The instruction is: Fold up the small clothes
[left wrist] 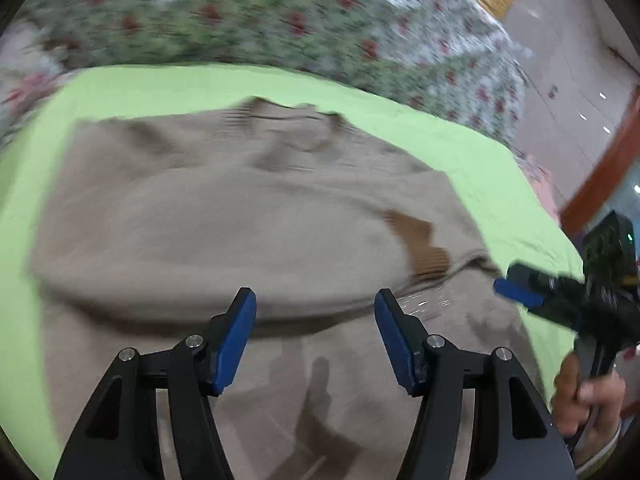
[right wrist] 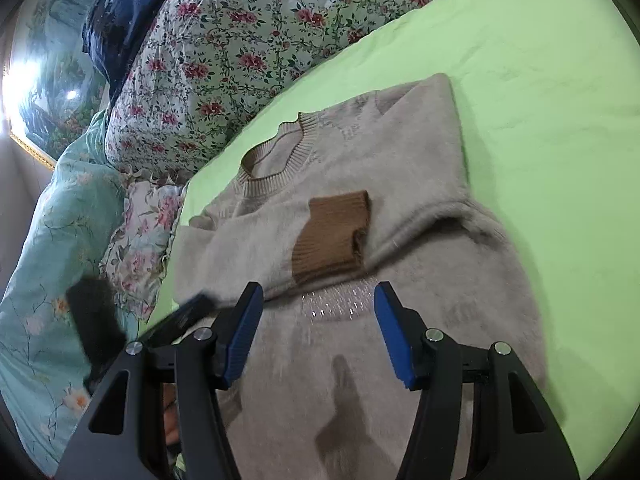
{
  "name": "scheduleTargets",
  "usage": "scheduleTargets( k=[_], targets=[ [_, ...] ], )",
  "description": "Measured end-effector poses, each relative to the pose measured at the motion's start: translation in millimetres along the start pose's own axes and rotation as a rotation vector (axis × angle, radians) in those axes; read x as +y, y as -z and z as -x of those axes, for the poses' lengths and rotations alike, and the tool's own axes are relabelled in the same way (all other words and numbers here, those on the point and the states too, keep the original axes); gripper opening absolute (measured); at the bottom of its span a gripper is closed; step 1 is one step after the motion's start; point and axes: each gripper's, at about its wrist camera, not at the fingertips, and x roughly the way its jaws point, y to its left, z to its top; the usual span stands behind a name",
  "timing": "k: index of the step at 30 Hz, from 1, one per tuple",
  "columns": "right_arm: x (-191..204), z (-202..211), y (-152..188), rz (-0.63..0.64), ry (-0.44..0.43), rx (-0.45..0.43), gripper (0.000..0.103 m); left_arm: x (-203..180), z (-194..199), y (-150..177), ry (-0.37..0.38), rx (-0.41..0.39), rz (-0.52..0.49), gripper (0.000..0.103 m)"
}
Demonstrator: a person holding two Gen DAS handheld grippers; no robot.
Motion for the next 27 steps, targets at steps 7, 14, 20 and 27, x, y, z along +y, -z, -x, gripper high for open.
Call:
scheduleTargets(
  k=[7,14,20,27],
  targets=[
    [2,-45,-33,0.025,0.084,0.018,0.059,118,36,16,-0.266,-0.039,0.218,0.062],
    [9,-90,-45,0.060,0.091,0.115,0.010,162,15,8,-0.308,0.025,0.263,0.061],
    [31,-26,-66,0.117,0.039,-0.090,0.005,156,5,-11,-0.356,0.014,0.218,0.059],
    [-15,-53,-53,0.084,0.167,0.009,0.005,163,12,-3,-0.406,-0.030,0.285,0.049]
  ],
)
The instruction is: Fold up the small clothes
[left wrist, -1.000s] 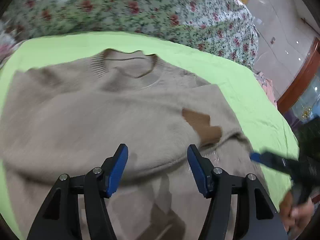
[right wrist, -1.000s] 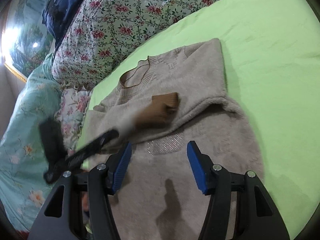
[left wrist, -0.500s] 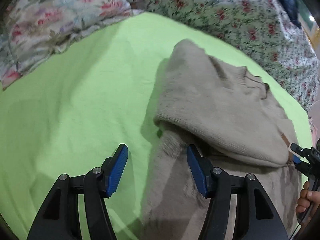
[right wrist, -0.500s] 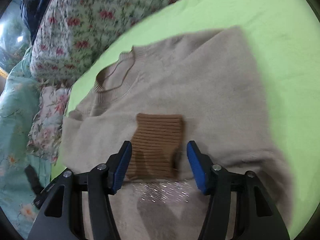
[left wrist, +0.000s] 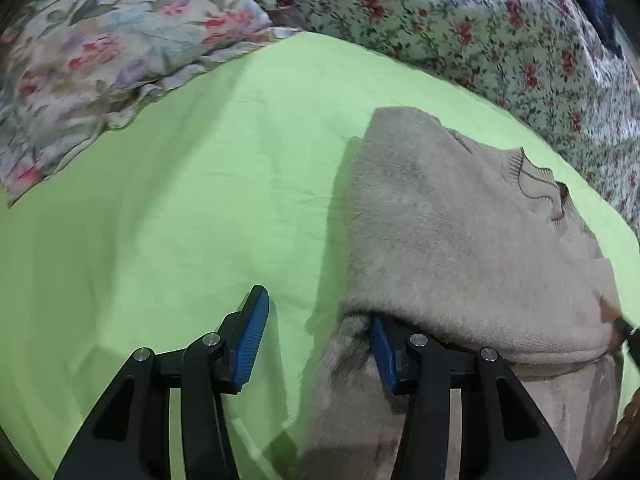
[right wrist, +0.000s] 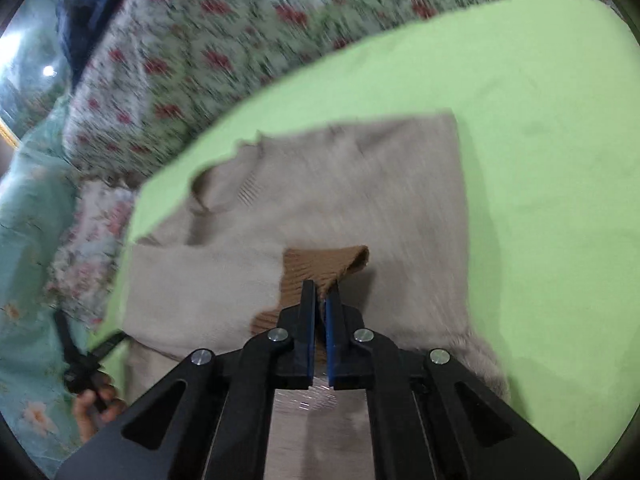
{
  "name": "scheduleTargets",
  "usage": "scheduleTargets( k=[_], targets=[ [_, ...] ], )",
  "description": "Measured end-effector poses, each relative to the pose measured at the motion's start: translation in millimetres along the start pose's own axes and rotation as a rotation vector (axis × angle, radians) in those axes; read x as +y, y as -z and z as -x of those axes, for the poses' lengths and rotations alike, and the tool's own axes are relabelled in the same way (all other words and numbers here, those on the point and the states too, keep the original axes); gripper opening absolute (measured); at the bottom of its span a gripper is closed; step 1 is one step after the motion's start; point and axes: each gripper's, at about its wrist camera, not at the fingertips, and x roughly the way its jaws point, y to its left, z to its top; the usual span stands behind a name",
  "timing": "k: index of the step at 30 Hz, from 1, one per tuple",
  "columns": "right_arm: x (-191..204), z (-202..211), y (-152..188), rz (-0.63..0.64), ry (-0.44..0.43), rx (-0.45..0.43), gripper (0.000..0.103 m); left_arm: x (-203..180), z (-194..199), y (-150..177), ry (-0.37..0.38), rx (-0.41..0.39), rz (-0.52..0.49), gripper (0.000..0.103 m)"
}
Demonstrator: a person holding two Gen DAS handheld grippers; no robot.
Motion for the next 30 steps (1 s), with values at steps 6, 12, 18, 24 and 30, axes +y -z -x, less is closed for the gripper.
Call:
scheduleTargets(
  k=[6,12,18,24,30],
  targets=[
    [-6,0,16,0.015,0.044,-0.008,0.005,4,6,12,-0.020,-0.016,-0.012,0.049],
    [-4,8,18,0.039,0.083,-0.032,0.005,5,20,16,0.106,0.010,-0.077,0.053],
    [-5,4,19,0.039,0.054,-0.011,0.005,3,20,-14,0.269,-0.002,-0.071,0.077],
    [-3,7,21,0.033,0.036,0.002,0.006,-33,-50,-63,0.324,0.141,-0.082,0.084],
    [1,6,19,0.051,0.032,0.015,0.006,-60,-76,-83,0.366,0.152,-0.134,0.068]
  ],
)
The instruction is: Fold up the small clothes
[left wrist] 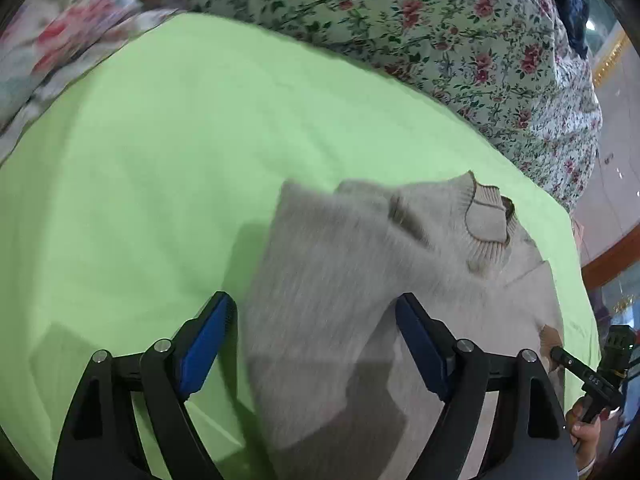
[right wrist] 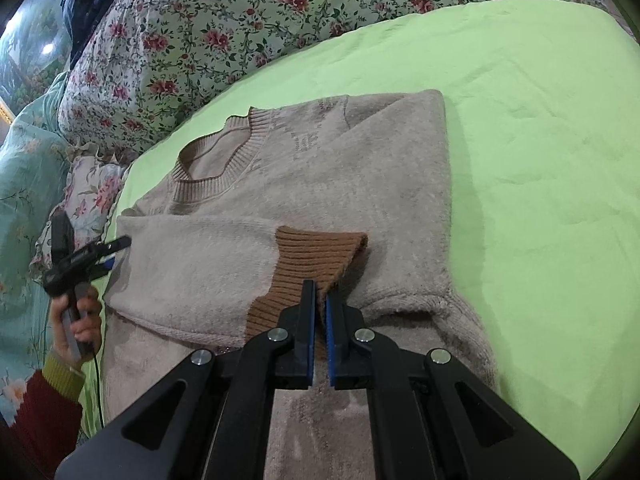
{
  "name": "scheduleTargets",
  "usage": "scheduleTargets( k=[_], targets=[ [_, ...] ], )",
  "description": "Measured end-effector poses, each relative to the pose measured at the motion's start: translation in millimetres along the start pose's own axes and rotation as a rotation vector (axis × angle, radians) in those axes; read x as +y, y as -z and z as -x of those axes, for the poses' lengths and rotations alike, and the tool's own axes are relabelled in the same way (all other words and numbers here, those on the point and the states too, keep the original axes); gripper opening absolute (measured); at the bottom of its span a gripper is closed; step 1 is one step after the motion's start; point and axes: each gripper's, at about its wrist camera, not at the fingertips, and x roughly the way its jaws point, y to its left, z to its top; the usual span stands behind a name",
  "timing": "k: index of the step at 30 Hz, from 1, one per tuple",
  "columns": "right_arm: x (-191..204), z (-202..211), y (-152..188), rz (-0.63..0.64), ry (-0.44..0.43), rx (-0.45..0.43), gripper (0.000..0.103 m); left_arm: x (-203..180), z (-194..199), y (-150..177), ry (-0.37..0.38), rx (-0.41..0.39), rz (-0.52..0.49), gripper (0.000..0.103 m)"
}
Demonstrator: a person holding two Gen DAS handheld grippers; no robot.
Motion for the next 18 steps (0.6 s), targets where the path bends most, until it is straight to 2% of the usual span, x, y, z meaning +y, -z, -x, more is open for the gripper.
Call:
scheduleTargets(
  k=[1,2,5,7,10,13,15,17,18],
  targets=[
    [0,-1,-1,0.001,-0.001,0.000,0.006,-5,-3,-2,-0.017,-0.003,-0.029,0.029],
    [1,-1,-1,0.003,-0.002,-0.001,0.006,-9,-6,-3,-0.040,0.003,-0.049,0.013],
    [7,-1,-5,0.015,-0.004,-0.025,0.006,-18,2,-2,-0.144,-0.091,-0.059,0.009],
    [12,2,-8,0.033,0.000,-0.058,0.006,-19,9,1,-0.180,-0.159,-0.038,0.009],
    [21,-11,-8,0.084,0.053,-0.042,0.005,-7,-3,2,-0.221,-0.138,0.012,0.009],
    [19,-27,-6,0.106,0.131,-0.015,0.002,0,-5,0,-0.179,-0.119,0.049,0.012],
    [10,-23,-5,0.083,0.154,-0.024,0.002,0,7,2,-0.163,-0.129,0.055,0.021],
    [4,-18,-5,0.067,0.186,-0.031,0.000,-3,14,6,-0.202,-0.133,0.042,0.023],
    [0,-16,-5,0.050,0.174,-0.028,0.000,-4,18,11,-0.214,-0.129,0.035,0.024]
  ],
)
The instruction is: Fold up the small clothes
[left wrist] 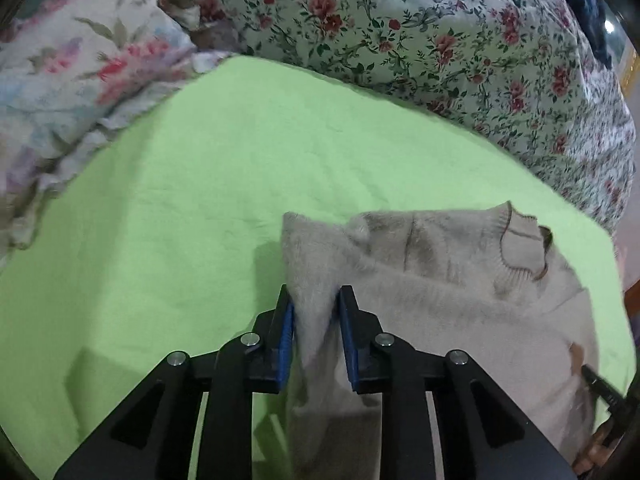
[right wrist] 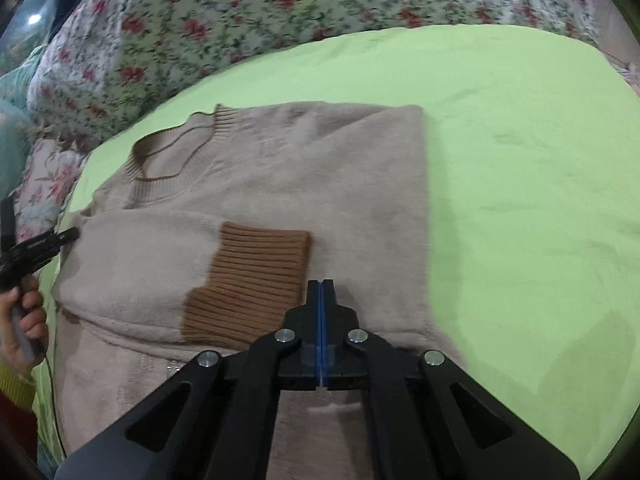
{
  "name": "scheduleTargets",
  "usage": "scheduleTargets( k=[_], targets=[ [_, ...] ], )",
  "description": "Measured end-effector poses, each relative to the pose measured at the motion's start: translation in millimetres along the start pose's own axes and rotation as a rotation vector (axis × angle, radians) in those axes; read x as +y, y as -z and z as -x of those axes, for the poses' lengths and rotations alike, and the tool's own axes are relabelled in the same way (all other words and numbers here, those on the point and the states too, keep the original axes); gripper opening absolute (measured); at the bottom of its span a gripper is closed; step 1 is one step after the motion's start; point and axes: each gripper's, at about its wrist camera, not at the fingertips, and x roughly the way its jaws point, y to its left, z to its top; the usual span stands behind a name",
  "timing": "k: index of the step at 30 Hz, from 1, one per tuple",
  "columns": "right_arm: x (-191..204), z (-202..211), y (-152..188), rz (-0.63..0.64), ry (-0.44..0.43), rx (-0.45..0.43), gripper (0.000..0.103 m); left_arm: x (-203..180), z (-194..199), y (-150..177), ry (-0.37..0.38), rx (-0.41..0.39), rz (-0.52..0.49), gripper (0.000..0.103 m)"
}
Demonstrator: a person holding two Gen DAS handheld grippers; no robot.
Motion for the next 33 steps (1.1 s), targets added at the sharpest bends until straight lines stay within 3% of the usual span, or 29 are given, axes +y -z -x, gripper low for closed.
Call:
scheduleTargets(
  k=[4,8,9,10,12,23,33],
  targets=[
    [-12,14,1,-0.119,-0.136,0.016,0.001,9,24,21,-0.001,0.011,0.024,0.041],
    [-4,47,13,-0.105,-0.172,-0.008,0.009,19,66,56,0.046,-0.006,0.032,0.057],
    [-2,53,17,-0.107,-0.182,-0.010,0.022,20,80,70,0.057,-0.008,0.024,0.061],
    [-1,61,23,-0.111,-0.191,-0.011,0.042,22,90,83,0.066,-0.011,0.021,0.064],
    [0,75,35,-0.108,-0.203,-0.017,0.056,26,111,110,0.095,-0.012,0.019,0.069],
    [-16,138,116,-0.081,-0.252,-0.013,0.056,45,166,246,0.183,0.090,0.060,0.076],
    [-54,177,179,-0.069,-0.293,0.032,0.057,33,199,315,0.277,0.134,0.010,0.080]
  ],
)
